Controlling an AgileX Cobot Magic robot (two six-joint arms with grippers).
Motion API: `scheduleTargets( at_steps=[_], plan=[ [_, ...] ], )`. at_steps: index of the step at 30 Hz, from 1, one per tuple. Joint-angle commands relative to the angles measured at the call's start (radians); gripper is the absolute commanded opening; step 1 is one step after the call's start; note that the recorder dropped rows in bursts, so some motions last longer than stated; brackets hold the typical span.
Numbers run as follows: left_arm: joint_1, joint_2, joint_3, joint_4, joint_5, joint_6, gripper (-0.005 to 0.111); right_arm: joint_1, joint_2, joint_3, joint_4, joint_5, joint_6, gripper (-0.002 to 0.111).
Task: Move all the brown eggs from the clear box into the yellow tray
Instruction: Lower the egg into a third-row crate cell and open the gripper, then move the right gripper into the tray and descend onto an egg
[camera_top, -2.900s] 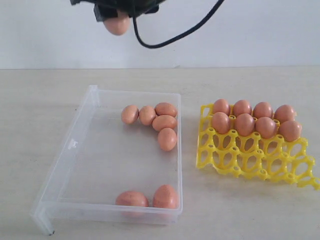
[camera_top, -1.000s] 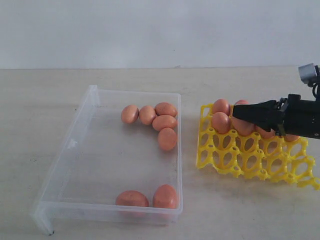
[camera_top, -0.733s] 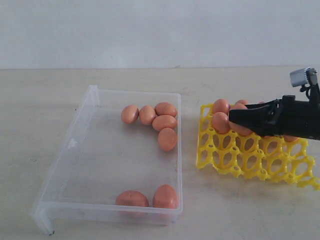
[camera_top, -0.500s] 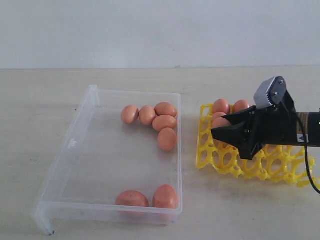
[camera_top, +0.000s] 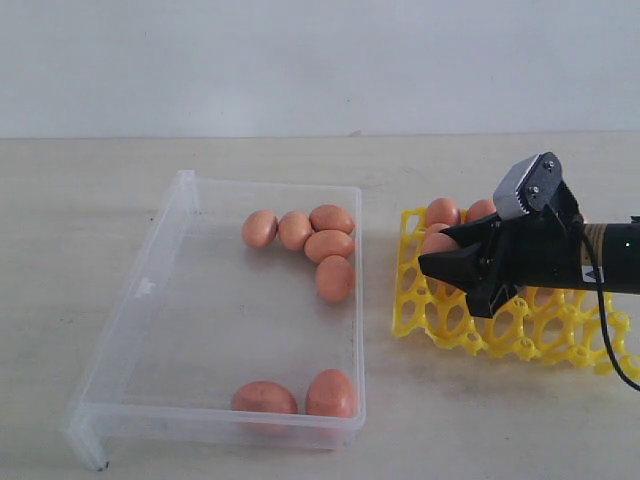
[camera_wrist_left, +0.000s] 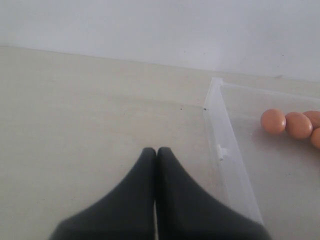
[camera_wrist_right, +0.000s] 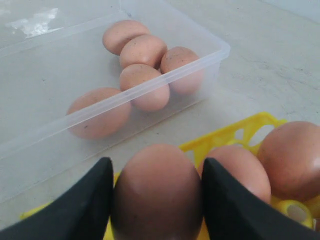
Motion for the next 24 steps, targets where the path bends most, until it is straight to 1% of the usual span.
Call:
scheduleTargets(
  at_steps=[1, 3, 10, 12, 15, 16, 17, 18, 21, 22, 23, 24],
  plan=[
    [-0.002, 0.001, -0.002, -0.002, -0.008, 0.000, -0.004, 0.010, -0.001, -0.006, 0.010, -0.003, -0.002, 0.053],
    [-0.002, 0.001, -0.002, -0.002, -0.008, 0.000, -0.004, 0.010, -0.001, -0.006, 0.015, -0.004, -0.002, 0.058],
    [-0.002, 0.001, -0.002, -0.002, -0.008, 0.000, -0.004, 0.010, -0.001, -0.006, 0.036, -0.009, 0.002, 0.058],
    [-0.002, 0.001, -0.002, -0.002, -0.008, 0.000, -0.004, 0.010, -0.003, -0.006, 0.036, -0.031, 0.051, 0.058],
    [-0.002, 0.001, -0.002, -0.002, -0.008, 0.000, -0.004, 0.010, -0.031, -0.006, 0.032, -0.129, 0.208, 0.057],
    [-0.002, 0.001, -0.002, -0.002, -0.008, 0.000, -0.004, 0.010, -0.048, -0.006, 0.032, -0.188, 0.273, 0.053],
    [-0.002, 0.001, -0.002, -0.002, -0.008, 0.000, -0.004, 0.010, -0.069, -0.006, 0.032, -0.258, 0.319, 0.046],
    [-0.002, 0.001, -0.002, -0.002, -0.008, 0.000, -0.004, 0.013, -0.089, -0.006, 0.032, -0.270, 0.330, 0.038],
    [-0.002, 0.001, -0.002, -0.002, -0.008, 0.000, -0.004, 0.064, -0.218, -0.015, 0.037, -0.270, 0.323, 0.001],
    [-0.002, 0.001, -0.002, -0.002, -0.008, 0.000, -0.004, 0.098, -0.256, -0.021, 0.037, -0.270, 0.326, 0.000],
    [-0.002, 0.001, -0.002, -0.002, -0.008, 0.000, -0.004, 0.192, -0.349, -0.045, 0.039, -0.207, 0.324, 0.000],
    [-0.002, 0.001, -0.002, -0.002, -0.008, 0.000, -0.004, 0.239, -0.383, -0.059, 0.039, -0.134, 0.324, 0.000]
  ],
)
